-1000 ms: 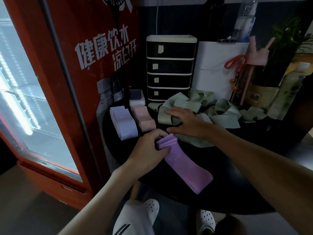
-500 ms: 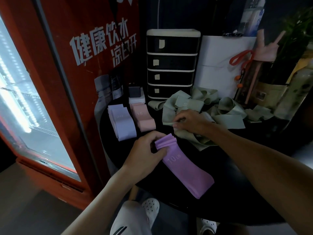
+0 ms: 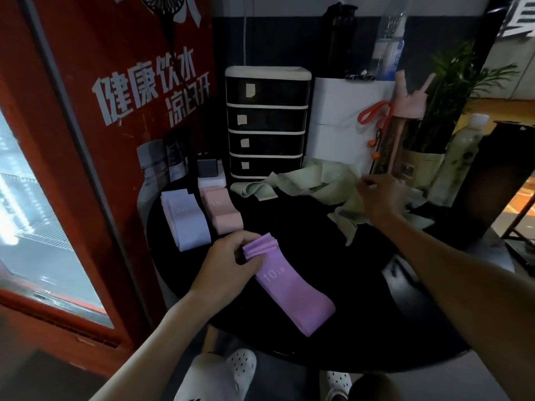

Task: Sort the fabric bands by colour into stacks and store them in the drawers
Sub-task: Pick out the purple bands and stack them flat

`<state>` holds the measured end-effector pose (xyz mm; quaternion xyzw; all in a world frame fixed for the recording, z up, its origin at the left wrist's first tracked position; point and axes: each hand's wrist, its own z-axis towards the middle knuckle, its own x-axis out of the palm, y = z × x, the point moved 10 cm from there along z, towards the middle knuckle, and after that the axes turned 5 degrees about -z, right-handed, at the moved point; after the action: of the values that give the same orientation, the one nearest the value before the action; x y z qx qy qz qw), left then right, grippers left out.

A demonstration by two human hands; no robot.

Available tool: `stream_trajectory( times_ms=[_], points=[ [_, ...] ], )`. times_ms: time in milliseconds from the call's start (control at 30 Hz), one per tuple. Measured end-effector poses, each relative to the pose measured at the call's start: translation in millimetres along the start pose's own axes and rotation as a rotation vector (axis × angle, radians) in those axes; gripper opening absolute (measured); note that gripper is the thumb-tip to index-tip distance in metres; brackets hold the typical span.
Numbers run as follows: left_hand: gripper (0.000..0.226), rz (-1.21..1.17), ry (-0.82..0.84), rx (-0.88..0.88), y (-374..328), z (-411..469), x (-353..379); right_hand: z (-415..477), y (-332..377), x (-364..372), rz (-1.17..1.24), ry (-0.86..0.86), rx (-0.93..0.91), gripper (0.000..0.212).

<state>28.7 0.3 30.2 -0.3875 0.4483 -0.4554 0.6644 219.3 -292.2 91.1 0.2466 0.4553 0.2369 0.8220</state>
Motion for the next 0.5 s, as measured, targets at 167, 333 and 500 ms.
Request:
stream_trajectory(
  times_ms=[167,333,500],
  points=[
    [0.027,0.006,-0.005,-0.001,-1.4,-0.8,-0.2,-19.7,18.9,20.4,-0.02,0.219,-0.092,0.033],
    [0.028,0.018,-0.016,-0.004,-4.1,-0.7,-0.8,-31.2,21.8,10.4,-0.047,0.218,-0.058,0.038],
    [0.032,-0.016,-0.002,0.002,-13.2,-0.1,-1.0,-47.3,31.8,4.8,-0.11,0.235,-0.194,0.043]
  ],
)
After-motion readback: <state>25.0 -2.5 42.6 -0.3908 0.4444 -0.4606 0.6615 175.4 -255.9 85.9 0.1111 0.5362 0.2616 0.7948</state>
